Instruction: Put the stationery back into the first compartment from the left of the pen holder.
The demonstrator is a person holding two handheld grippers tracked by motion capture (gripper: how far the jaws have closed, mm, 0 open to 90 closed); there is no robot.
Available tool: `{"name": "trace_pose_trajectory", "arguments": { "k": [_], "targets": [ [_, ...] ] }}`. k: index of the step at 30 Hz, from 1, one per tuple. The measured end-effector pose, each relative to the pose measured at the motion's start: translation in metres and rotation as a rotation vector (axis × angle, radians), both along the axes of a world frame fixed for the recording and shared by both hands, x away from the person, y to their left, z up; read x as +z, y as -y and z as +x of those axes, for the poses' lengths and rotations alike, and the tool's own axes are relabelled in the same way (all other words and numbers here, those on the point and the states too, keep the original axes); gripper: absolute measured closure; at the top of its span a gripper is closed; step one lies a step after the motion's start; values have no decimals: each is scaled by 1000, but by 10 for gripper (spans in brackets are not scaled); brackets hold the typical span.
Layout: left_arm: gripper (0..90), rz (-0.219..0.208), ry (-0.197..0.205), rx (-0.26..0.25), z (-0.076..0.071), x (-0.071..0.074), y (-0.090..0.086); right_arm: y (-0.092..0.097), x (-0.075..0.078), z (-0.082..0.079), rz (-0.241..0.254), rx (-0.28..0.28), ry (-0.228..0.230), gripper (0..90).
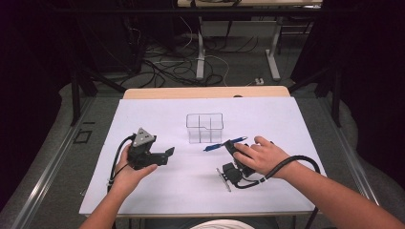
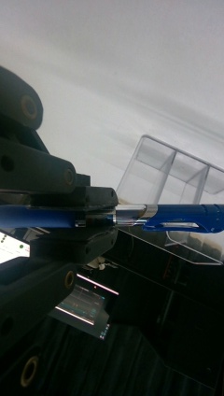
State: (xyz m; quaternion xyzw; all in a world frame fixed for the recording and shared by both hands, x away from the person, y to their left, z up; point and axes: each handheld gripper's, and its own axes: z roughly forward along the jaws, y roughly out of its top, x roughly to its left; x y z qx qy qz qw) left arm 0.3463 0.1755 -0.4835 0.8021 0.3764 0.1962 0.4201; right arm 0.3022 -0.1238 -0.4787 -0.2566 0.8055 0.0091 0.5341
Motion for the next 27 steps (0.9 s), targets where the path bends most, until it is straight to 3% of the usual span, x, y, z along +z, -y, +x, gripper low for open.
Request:
{"name": "trace_pose_trajectory", "arguments": {
  "k": [3,8,14,21,24,27],
  "targets": [
    [201,23,0,-43,0,4,10,-4,1,-1,-7,14,-7,799],
    [259,48,40,-116,-1,10,29,-9,0,-3,-15,32,-1,800],
    [332,135,70,-211,-3,19,48,-10,2,-5,-5,41,-6,800],
    [357,245,75,-293,-4,25,70,-13,1,-6,-18,56,-3,800],
    [364,262,71,-309,-5,25,78,-15,2,-6,-35,72,4,800],
    [401,279,61,-336,-5,26,84,-16,1,-6,-18,74,0,800]
  ]
}}
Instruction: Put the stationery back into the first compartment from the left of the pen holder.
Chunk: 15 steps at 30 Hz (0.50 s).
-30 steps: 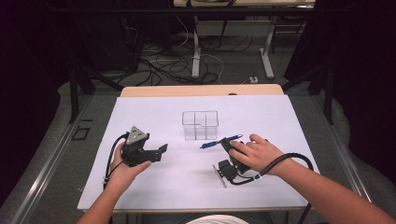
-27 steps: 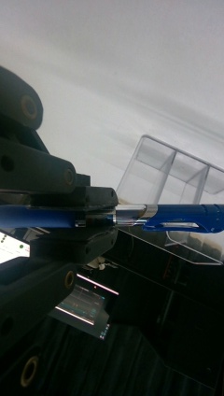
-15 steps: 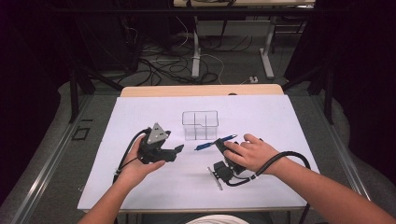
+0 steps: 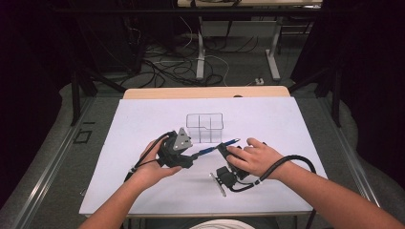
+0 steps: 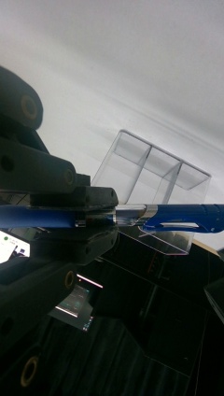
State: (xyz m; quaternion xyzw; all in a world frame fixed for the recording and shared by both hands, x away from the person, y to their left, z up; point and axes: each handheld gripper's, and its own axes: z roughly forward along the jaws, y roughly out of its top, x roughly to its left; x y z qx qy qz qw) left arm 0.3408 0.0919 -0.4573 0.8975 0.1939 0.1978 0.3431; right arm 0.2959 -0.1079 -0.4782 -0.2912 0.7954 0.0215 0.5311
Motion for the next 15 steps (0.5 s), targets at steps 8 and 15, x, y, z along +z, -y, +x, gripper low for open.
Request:
{"name": "trace_pose_trajectory", "arguments": {
  "k": [8,15],
  "targets": [
    [478,67,-38,-40,1,1,17,-2,0,0,-5,3,5,800],
    [520,93,-50,-52,2,0,28,-4,-1,0,-11,22,7,799]
  ]
}}
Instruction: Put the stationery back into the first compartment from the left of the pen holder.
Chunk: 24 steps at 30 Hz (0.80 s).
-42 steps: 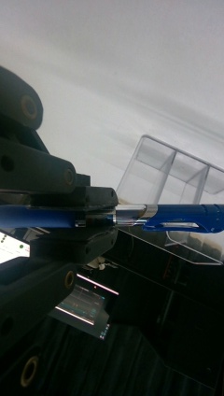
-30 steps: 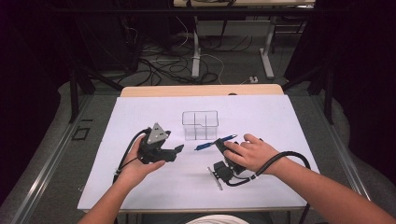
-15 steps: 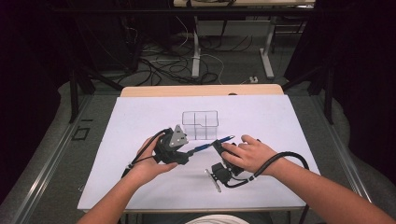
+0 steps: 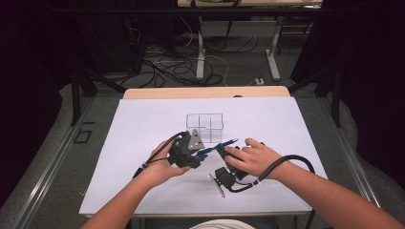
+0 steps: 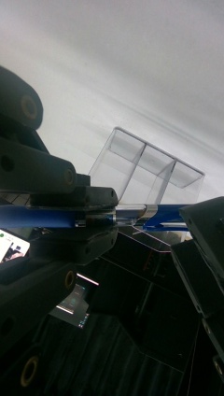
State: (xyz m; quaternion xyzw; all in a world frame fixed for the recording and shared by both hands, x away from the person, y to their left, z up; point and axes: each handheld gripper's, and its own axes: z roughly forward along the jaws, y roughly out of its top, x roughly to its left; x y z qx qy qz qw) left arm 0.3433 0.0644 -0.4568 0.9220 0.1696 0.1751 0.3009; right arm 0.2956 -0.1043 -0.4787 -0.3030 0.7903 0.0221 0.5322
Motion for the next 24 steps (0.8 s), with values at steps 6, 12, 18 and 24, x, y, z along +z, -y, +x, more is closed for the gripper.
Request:
{"name": "trace_pose_trajectory", "arguments": {
  "k": [6,12,18,24],
  "targets": [
    [543,15,-8,-9,0,-3,9,-3,0,-1,6,7,2,800],
    [589,37,-23,-13,2,-3,15,-6,-1,-2,1,13,2,799],
    [615,40,-28,-19,2,-6,18,-7,-1,-3,-5,27,-1,799],
    [687,47,-31,-35,2,-4,20,-8,-4,-4,-13,36,2,799]
  ]
}}
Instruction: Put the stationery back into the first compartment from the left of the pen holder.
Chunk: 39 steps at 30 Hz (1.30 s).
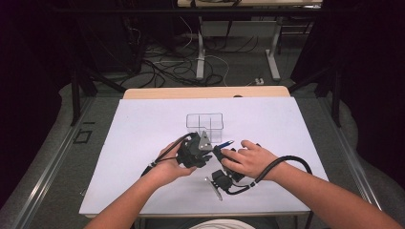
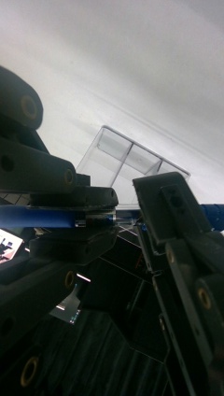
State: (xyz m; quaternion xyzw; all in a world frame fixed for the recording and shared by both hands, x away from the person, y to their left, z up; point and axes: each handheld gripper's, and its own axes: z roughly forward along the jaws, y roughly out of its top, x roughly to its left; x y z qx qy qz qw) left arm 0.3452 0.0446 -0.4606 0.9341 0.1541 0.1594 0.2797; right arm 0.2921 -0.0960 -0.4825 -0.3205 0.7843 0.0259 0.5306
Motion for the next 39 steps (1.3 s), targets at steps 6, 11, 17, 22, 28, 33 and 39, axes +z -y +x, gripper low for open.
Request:
{"name": "trace_pose_trajectory", "arguments": {
  "k": [6,11,17,22,28,33,39],
  "targets": [
    [727,12,16,-7,0,2,1,0,-1,0,-2,5,-1,799],
    [755,25,20,-22,-1,3,2,-1,-2,0,-9,14,-2,799],
    [776,39,31,-40,-2,2,3,-2,-3,-1,-16,15,-2,799],
    [779,39,25,-41,-2,1,2,-2,-3,0,-13,19,-6,799],
    [782,42,25,-45,-2,0,0,-4,-4,0,-19,30,-9,798],
    [784,32,22,-45,-1,1,-1,-4,-3,1,-7,16,-21,797],
    [787,29,19,-36,-1,0,-1,-4,-2,1,0,-4,-36,772]
  ]
}}
